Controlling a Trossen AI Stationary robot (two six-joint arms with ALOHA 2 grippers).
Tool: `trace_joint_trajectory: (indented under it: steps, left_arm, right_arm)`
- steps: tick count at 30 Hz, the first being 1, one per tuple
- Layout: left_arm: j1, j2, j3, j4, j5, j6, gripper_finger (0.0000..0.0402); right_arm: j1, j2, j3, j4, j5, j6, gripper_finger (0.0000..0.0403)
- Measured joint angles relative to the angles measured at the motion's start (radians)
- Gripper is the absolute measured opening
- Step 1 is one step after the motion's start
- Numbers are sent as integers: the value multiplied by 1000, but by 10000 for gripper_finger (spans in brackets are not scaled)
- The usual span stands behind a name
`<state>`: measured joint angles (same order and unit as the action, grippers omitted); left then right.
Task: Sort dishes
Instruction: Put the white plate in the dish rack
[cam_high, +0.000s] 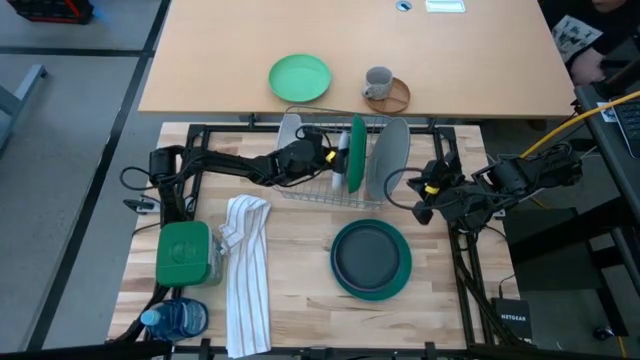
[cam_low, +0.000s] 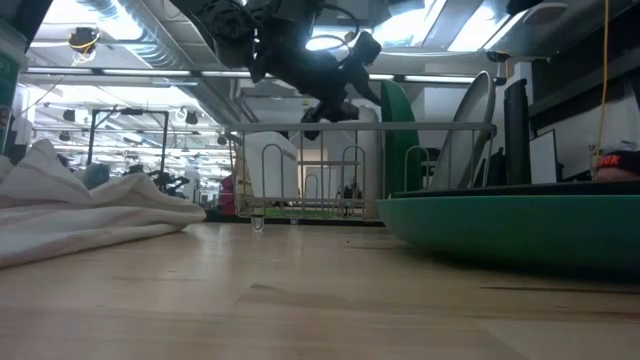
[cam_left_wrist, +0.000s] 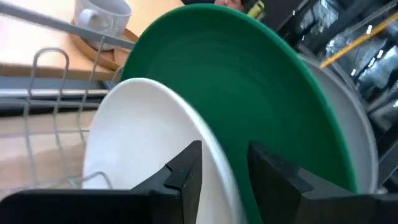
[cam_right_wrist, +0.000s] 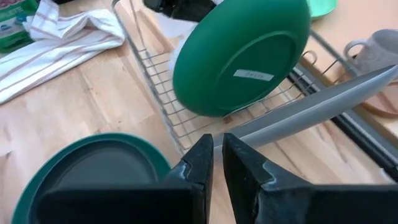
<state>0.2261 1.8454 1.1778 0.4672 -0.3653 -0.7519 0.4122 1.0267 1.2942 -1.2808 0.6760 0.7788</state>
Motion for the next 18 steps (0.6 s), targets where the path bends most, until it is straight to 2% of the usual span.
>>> trace_joint_trajectory:
  steps: [8, 18]
  left_arm:
    - [0, -1, 0, -48, 0, 106, 118]
    - [8, -5, 0, -52, 0, 151, 118]
  right_arm:
    - [0, 0, 0, 0, -59, 25, 42]
    - [0, 0, 0, 0, -60, 28, 42]
